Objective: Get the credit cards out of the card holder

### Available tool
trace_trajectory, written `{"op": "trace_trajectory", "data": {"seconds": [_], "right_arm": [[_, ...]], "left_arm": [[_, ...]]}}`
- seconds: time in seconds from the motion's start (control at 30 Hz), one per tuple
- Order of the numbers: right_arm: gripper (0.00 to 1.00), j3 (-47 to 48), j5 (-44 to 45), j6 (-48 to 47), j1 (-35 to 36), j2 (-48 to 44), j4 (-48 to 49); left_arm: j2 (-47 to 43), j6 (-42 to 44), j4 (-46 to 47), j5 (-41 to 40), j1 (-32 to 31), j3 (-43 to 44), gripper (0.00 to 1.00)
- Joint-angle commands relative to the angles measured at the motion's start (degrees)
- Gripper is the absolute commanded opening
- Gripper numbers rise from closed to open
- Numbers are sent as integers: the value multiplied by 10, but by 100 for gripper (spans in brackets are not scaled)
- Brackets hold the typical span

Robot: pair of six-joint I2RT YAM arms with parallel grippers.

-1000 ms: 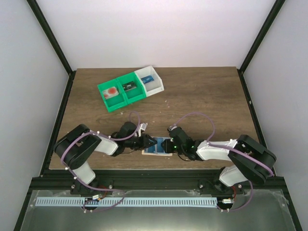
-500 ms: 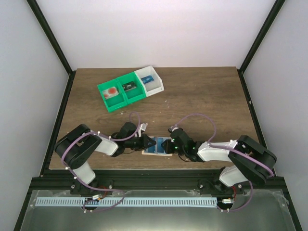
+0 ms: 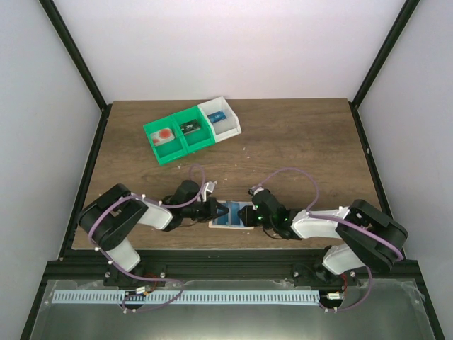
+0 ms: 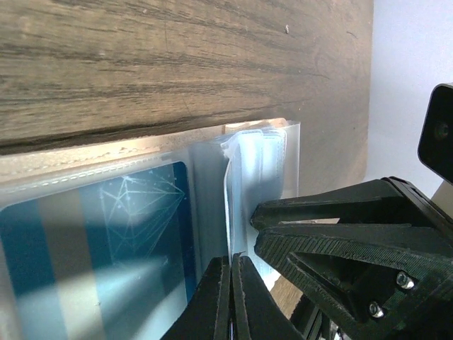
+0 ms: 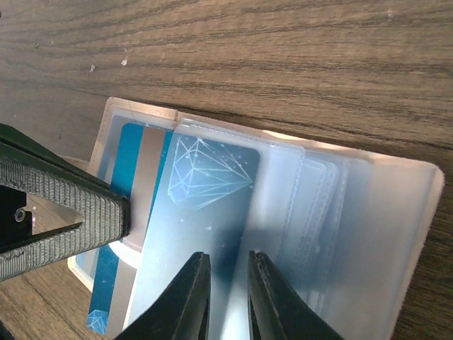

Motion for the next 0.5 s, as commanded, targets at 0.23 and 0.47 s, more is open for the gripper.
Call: {"op": "trace_trajectory", "data": {"seconds": [0.23, 0.47], "right_arm": [[17, -18, 6, 9, -2, 1, -45], [17, -15, 13, 5, -2, -2, -54]], "left_arm": [[-27, 16, 12, 23, 32, -39, 0], [-47, 18, 12, 29, 47, -57, 0]]}}
